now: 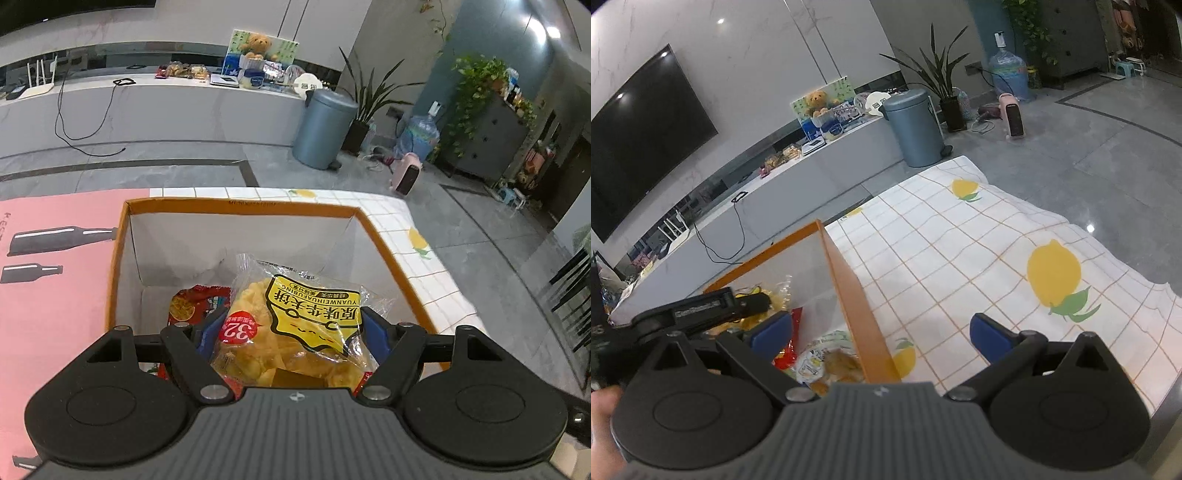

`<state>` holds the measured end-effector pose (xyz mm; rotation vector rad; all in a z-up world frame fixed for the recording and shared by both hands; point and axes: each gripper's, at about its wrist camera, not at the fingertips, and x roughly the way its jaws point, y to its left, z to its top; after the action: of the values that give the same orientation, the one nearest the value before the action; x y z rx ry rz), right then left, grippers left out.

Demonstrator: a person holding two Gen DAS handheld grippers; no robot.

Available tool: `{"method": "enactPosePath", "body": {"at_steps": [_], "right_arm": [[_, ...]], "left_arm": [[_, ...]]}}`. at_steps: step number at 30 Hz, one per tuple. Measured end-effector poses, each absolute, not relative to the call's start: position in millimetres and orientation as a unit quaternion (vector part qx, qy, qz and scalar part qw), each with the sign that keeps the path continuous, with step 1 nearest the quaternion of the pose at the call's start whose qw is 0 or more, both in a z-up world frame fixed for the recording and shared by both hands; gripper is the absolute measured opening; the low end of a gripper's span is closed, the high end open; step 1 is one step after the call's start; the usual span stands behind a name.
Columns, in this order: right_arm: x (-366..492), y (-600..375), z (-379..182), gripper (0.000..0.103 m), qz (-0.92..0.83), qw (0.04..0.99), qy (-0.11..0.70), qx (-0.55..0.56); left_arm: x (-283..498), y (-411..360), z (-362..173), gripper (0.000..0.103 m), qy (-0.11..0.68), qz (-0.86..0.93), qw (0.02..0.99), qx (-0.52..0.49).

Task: Organize snacks
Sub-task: 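Open the right gripper over the box while the left lowers the cracker bag in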

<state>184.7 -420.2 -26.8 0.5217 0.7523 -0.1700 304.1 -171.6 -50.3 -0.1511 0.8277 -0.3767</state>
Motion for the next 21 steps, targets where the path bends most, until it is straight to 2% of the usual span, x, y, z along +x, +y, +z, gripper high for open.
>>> {"method": "enactPosePath", "body": {"at_steps": [5,8,21], "right_arm": [[187,-417,-30,0.1,-0.081,0.892,0.367,0.251],[188,-415,-30,0.1,-0.084,0.892,0.368,0.247],[190,-404,-28,0.1,-0.088,0.897,0.368,0.231]], "left_arm": [[303,-174,-55,0.088,0.408,-0.185,0.892,-0.064],[301,-173,-55,0.096,0.416,-0.167,0.892,-0.058],[265,-159,-16,0.098,0.385,-0.174,0.906,-0.009]]}}
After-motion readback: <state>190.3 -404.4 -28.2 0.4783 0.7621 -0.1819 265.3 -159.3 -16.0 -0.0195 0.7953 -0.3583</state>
